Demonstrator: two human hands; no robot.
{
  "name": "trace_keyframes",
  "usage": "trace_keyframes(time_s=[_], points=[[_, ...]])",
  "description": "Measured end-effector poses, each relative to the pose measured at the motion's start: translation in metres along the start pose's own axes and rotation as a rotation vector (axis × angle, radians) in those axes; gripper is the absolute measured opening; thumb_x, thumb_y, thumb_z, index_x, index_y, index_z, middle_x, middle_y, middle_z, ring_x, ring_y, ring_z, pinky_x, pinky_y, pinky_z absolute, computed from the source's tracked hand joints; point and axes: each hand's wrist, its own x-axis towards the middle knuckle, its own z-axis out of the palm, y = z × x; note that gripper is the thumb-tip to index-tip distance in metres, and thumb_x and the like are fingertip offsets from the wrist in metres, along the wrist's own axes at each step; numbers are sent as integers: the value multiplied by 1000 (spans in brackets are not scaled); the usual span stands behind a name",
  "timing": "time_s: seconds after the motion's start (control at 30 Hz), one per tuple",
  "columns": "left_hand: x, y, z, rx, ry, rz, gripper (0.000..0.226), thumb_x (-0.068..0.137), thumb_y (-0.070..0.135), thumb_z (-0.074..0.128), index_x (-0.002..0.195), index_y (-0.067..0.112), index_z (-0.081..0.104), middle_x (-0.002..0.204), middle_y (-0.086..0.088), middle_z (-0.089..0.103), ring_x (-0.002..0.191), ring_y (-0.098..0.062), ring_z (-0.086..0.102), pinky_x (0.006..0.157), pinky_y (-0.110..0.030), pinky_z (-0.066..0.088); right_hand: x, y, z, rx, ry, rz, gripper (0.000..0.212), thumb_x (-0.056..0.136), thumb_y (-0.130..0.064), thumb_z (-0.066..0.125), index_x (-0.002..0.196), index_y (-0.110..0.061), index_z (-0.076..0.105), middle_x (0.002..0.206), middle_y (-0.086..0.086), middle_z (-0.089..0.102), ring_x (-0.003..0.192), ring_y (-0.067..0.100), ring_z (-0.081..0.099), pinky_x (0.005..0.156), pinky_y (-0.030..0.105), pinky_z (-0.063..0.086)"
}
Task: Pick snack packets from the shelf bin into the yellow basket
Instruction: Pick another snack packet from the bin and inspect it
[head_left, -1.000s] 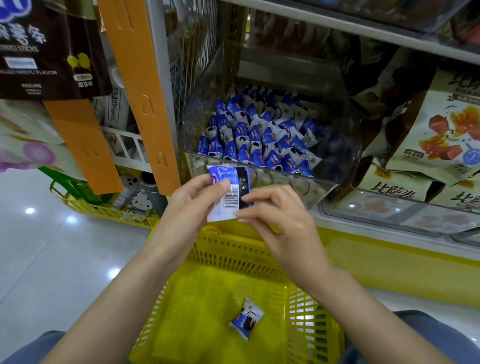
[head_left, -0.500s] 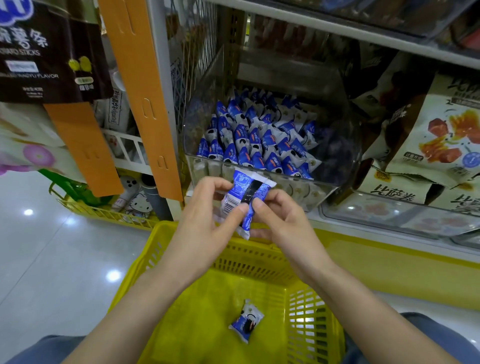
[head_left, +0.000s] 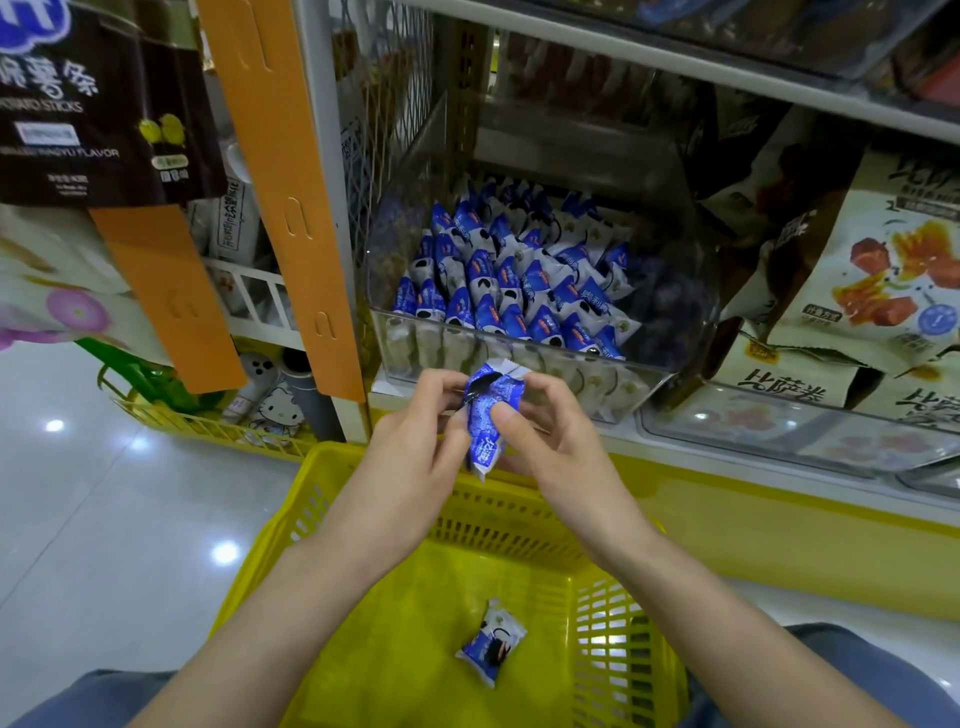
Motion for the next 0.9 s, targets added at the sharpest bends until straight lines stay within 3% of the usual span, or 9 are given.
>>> trace_keyframes(time_s=[0.1,0.17,0.33,0.5,0.6,0.67,0.73,0.8,0.9], points=[[-1,0,-1,64,33,-15,16,94,38,41,108,43,43,94,21,62,87,7,59,66,-11,47,1,-1,0,3,-26,-16,27,88,-22,58,114,-23,50,112,1,61,95,8,64,70,22,54],[-2,3,-2,162,67,34,27,92,44,35,116,34,44,102,16,58,87,1,56,66,-20,48,2,-2,-1,-8,-48,-27,27,88,-19,58,113,-24,50,111,0,62,95,10,64,69,21,53],[1,5,-5,292,122,134,14,95,18,45,94,11,57,81,3,56,71,-9,50,62,-30,40,0,0,2,-85,-93,-19,27,87,-16,61,109,-29,51,109,-4,61,96,14,63,71,25,55],[5,6,-5,157,121,14,15,94,15,47,86,16,59,71,10,57,69,-6,53,58,-15,38,0,1,2,-95,-86,-34,29,86,-17,62,111,-28,51,103,-11,62,93,9,62,73,26,56],[4,9,-4,-60,36,-72,9,92,33,50,90,32,59,80,13,65,78,1,60,64,-10,43,-1,2,1,-240,13,-88,36,80,-32,66,112,-32,48,103,-14,59,91,1,58,76,23,53],[2,13,-1,-240,-60,-149,20,86,46,52,99,33,58,91,12,68,88,0,62,73,-14,48,-2,2,2,-369,101,-158,43,72,-45,67,106,-40,42,101,-16,54,88,-5,54,70,16,49],[1,14,3,-294,-80,-167,26,86,44,57,105,26,58,95,10,67,92,-4,63,78,-22,50,-3,5,1,-517,155,-255,49,70,-38,71,106,-39,38,100,-17,49,88,-8,49,66,9,42],[1,15,4,-303,-16,-173,16,89,30,55,101,21,57,88,10,66,84,-5,64,74,-27,51,-3,9,1,-623,159,-317,55,68,-39,72,111,-35,38,102,-20,45,92,-9,46,72,6,39],[5,14,1,-290,69,-181,9,94,21,47,92,18,56,73,10,61,68,-8,58,67,-37,49,-2,10,-1,-665,121,-321,59,68,-58,61,118,-31,44,106,-17,45,102,-7,42,84,3,33]])
